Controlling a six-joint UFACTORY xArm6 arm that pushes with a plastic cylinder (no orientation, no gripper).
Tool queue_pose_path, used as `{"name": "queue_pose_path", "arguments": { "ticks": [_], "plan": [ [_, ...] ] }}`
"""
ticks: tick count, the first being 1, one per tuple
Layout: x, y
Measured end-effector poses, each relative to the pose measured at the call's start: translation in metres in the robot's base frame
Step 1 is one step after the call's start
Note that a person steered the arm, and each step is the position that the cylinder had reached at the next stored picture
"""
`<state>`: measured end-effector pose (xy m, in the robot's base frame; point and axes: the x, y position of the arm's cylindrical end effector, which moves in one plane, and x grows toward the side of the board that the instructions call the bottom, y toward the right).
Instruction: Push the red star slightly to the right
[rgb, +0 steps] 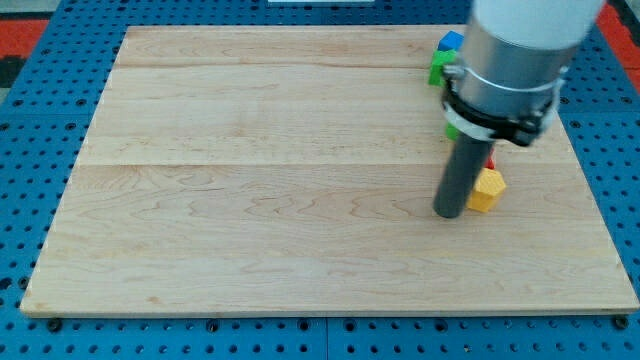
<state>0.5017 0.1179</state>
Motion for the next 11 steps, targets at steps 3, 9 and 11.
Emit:
{"name": "queue_pose_path", "arguments": {
  "ticks": [3, 9, 11],
  "plan": [
    [-0.052, -0.012],
    [-0.128, -0.014],
    [-0.131, 0.002]
  ]
}}
